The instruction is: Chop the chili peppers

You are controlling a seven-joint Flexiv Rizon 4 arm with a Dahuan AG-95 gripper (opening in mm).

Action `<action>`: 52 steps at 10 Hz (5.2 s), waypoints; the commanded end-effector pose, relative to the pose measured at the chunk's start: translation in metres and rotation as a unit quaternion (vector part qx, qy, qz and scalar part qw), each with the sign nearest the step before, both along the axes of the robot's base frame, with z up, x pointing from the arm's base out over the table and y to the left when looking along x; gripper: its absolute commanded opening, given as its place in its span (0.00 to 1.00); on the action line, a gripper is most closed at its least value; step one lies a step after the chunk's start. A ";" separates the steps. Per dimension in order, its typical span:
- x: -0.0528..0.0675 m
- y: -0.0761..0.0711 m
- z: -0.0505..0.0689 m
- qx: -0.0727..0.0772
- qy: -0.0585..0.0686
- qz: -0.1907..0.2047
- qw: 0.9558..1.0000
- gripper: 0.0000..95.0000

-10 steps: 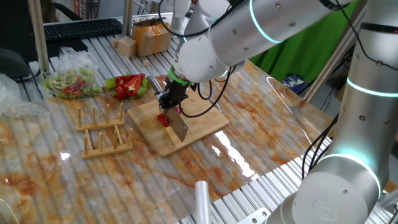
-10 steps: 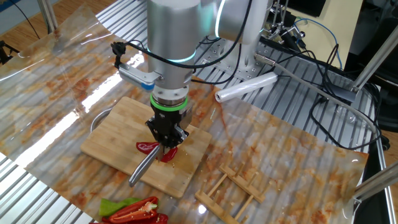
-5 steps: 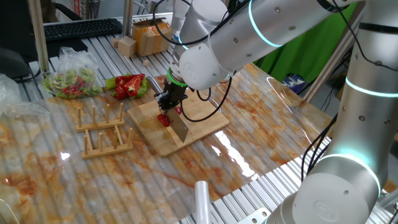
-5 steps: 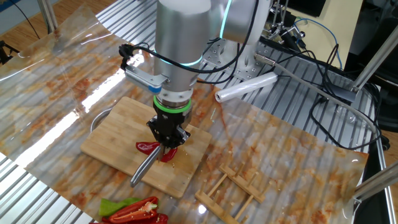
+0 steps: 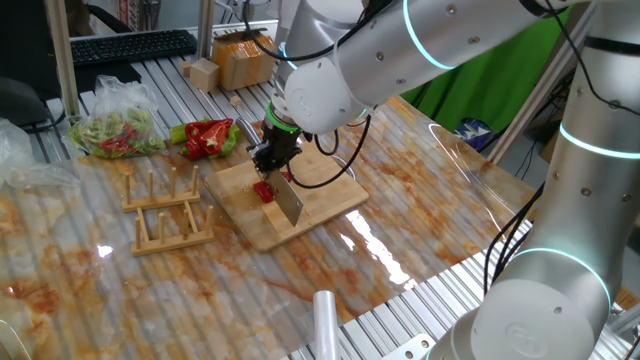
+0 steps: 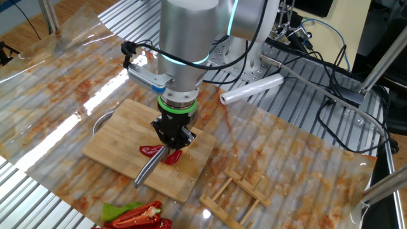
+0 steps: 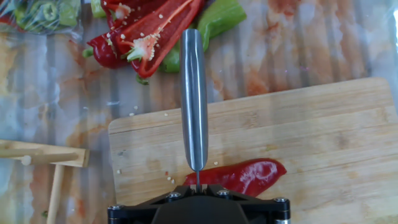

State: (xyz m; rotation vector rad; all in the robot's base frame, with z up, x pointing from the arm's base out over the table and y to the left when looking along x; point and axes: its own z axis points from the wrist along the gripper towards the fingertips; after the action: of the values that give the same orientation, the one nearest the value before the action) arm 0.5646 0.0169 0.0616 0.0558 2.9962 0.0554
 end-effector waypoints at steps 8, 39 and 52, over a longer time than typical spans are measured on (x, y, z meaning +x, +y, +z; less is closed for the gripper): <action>0.002 0.000 0.000 -0.006 0.026 -0.006 1.000 0.00; 0.023 0.007 -0.007 -0.009 0.042 -0.008 0.999 0.00; 0.017 0.000 0.002 -0.006 0.020 -0.015 1.000 0.00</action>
State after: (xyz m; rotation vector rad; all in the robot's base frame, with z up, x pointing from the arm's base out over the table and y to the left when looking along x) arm 0.5819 0.0178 0.0636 0.1027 3.0363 0.0412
